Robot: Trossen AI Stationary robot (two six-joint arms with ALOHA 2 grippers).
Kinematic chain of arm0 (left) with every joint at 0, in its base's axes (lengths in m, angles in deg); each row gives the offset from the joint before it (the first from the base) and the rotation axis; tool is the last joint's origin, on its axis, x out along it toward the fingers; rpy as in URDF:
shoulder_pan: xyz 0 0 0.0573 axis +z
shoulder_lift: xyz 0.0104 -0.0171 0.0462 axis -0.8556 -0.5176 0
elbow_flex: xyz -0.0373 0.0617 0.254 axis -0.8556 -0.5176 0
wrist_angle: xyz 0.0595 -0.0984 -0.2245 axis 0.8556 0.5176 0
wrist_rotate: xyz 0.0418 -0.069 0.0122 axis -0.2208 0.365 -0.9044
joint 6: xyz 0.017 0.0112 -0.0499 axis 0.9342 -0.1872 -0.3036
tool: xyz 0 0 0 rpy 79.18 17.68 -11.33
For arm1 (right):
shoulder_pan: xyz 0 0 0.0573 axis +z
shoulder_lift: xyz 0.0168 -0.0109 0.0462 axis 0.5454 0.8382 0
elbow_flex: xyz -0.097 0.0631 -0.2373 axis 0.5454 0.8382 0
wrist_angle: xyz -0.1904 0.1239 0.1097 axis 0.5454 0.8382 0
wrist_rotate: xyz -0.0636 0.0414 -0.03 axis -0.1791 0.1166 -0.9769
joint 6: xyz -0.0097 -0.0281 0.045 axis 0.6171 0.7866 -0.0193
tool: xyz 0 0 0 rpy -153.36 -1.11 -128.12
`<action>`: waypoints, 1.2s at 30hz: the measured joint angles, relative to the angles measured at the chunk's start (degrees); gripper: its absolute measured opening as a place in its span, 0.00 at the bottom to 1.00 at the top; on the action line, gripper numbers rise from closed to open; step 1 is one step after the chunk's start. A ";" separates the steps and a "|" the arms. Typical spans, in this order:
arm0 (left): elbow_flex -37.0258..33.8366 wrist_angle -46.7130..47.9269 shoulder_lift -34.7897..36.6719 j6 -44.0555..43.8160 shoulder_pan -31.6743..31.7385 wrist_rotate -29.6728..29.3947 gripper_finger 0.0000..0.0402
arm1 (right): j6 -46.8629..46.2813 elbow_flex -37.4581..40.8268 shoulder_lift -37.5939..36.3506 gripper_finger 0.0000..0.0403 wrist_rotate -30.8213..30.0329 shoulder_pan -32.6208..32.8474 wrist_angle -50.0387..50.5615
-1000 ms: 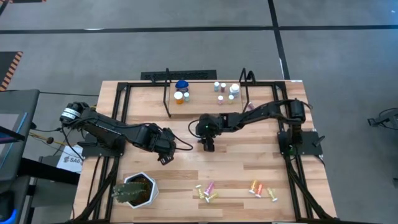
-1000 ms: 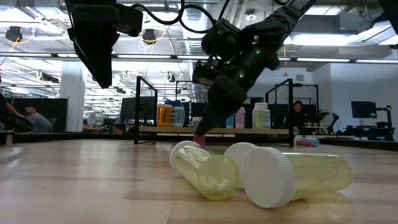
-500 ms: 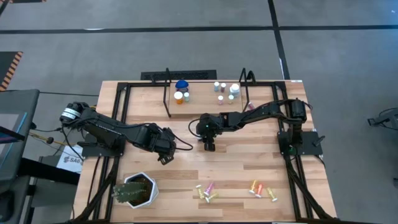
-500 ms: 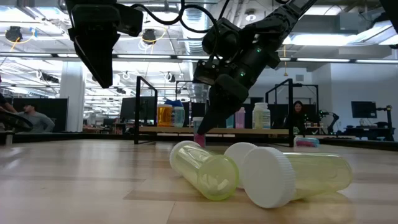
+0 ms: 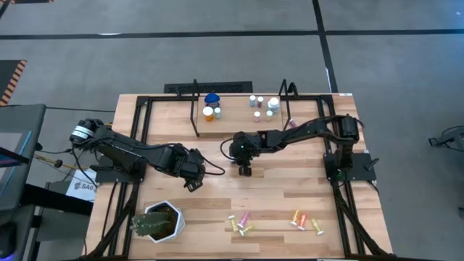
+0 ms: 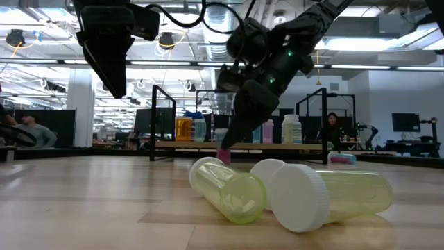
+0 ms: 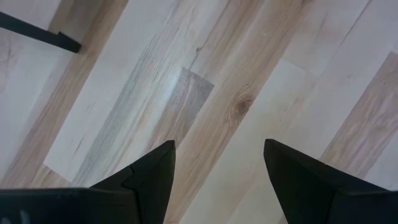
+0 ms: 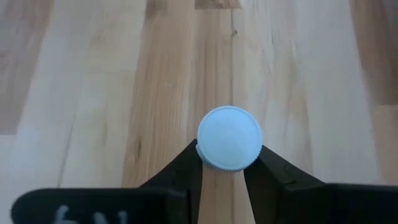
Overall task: Pick and place medicine bottles onto shelf by color
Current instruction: Put the blue pill bottle on the shelf
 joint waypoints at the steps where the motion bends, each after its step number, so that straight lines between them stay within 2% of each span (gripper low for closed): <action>1: 0.00 -0.02 0.00 -0.24 0.00 0.00 0.58 | 0.36 -0.08 -0.73 0.29 0.00 -0.11 -0.28; 6: 0.00 -0.44 0.00 -0.82 0.00 -0.13 0.58 | 2.81 -0.11 -6.87 0.29 0.00 -2.21 1.76; 14: -0.02 -1.64 -0.02 -1.03 0.20 -1.22 0.58 | 3.00 -0.11 -13.23 0.29 -0.02 -10.48 2.50; 21: -0.02 -1.75 0.00 -0.53 2.40 -1.46 0.58 | -4.63 -0.11 -12.51 0.29 -0.72 -16.61 -0.44; 28: -0.02 -2.15 0.00 3.30 5.92 -1.43 0.58 | -4.14 -0.10 -11.22 0.29 -9.85 -18.24 -4.70; 33: -0.02 -2.75 0.00 5.62 7.76 -1.20 0.58 | -4.63 -0.85 -9.48 0.29 -12.26 -18.89 -8.65; 36: -0.02 -3.12 -0.01 6.50 8.27 -1.18 0.58 | -7.89 -2.26 -7.32 0.29 -14.33 -19.51 -7.13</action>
